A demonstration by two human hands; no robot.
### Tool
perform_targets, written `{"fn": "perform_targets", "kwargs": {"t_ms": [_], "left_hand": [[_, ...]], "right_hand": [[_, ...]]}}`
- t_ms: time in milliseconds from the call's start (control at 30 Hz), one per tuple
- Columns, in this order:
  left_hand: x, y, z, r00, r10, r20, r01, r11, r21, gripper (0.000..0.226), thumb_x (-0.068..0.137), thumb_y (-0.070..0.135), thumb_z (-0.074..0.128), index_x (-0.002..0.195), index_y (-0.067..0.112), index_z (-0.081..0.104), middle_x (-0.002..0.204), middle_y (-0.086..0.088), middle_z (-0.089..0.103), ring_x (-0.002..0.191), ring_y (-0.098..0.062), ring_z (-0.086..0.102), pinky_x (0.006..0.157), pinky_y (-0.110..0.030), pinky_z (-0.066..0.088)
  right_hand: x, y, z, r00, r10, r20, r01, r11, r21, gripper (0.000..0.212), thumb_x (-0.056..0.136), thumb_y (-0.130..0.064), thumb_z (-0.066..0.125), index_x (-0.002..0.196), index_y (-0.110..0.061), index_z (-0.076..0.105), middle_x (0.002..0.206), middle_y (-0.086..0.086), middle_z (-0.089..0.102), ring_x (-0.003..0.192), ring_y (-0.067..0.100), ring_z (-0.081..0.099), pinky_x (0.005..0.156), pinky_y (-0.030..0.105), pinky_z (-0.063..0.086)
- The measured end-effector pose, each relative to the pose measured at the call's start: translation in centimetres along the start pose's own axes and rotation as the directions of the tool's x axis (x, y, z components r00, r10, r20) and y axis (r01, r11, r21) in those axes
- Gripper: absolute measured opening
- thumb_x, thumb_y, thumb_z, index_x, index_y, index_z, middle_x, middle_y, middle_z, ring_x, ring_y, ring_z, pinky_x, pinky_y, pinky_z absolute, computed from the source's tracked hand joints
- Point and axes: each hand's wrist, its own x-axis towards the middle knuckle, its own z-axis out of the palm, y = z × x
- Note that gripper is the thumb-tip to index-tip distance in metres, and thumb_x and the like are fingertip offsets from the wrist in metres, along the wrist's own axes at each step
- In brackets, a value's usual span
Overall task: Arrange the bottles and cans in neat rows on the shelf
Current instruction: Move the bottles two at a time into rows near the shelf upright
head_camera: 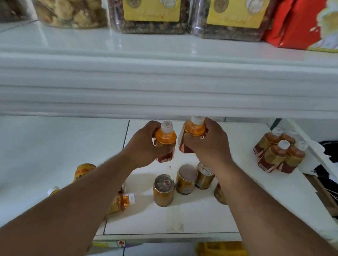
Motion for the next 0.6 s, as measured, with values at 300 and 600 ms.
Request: {"fn": "perform_targets", "kwargs": {"t_ms": [300,600], "left_hand": [[-5.0,3.4,0.8,0.999,0.003,-0.048,-0.005,0.999,-0.053,0.056,0.075,0.023,0.082,0.123,0.027,0.055,0.113,0.011,0.064,0.106,-0.01,0.06,0.089,-0.026,0.048],[-12.6,7.8,4.0,0.996,-0.039,-0.081,0.031,0.995,-0.091,0.053,0.075,0.021,0.081,0.12,0.031,0.056,0.109,0.012,0.065,0.101,-0.001,0.061,0.083,-0.021,0.048]], "right_hand": [[-3.7,-0.1,-3.1,0.999,-0.032,-0.028,0.034,0.998,0.055,0.034,0.081,-0.032,0.079,0.105,-0.04,0.055,0.099,-0.018,0.059,0.094,0.005,0.059,0.081,0.021,0.044],[-10.1,1.8,-7.8,1.0,-0.002,-0.006,0.002,0.998,0.064,0.039,0.08,-0.033,0.081,0.112,-0.038,0.059,0.104,-0.019,0.058,0.087,-0.006,0.055,0.072,0.008,0.034]]}}
